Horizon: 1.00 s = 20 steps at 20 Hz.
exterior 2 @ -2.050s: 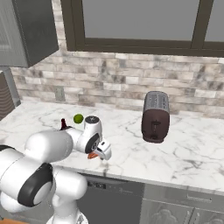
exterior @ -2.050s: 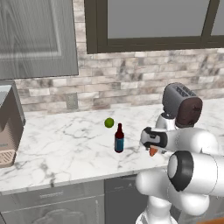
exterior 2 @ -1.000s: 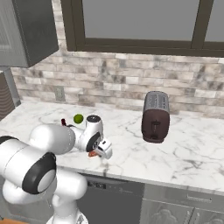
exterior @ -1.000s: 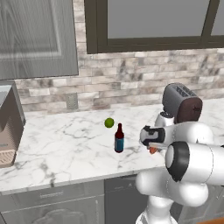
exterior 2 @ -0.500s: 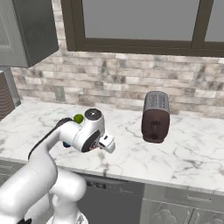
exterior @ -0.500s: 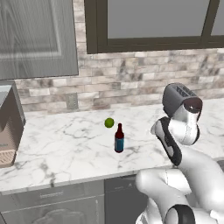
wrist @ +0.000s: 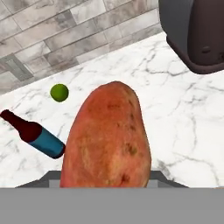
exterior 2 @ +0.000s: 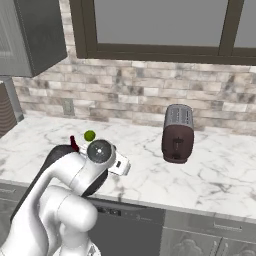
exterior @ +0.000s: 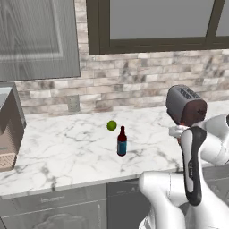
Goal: Place the beer on the top shelf of the fridge to keep it out of children's reach, and place the sweet potato and lime on lower shelves for easy access.
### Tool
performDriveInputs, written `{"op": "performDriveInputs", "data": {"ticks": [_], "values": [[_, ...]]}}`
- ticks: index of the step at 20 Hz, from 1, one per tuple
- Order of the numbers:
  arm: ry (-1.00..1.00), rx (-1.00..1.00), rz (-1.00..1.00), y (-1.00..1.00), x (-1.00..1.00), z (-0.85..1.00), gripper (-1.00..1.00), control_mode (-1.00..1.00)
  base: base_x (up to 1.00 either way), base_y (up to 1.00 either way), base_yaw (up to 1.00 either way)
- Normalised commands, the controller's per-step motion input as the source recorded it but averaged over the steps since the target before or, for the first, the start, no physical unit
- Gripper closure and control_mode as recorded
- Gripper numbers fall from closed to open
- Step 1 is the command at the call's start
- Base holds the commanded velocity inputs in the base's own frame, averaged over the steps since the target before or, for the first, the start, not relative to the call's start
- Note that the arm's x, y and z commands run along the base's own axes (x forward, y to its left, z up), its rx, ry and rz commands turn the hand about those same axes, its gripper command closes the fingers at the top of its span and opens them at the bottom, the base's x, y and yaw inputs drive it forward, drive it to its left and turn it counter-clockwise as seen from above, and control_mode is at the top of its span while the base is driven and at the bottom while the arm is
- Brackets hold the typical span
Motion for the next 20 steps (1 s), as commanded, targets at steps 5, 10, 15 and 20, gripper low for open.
{"op": "performDriveInputs", "data": {"ticks": [5, 10, 15, 20], "values": [[-0.21, 0.00, 0.08, 0.00, -0.14, 0.86, 1.00, -1.00, 0.00, 0.00, 0.00], [-0.06, -0.04, 0.05, 0.11, -0.01, 0.48, 1.00, -1.00, 0.00, 0.00, 0.00], [0.00, -0.13, 0.00, 0.50, 0.00, 0.27, 1.00, -1.00, 0.00, 0.00, 0.00], [0.00, -0.16, 0.00, 0.55, 0.00, 0.16, 1.00, -1.00, 0.00, 0.00, 0.00]]}}
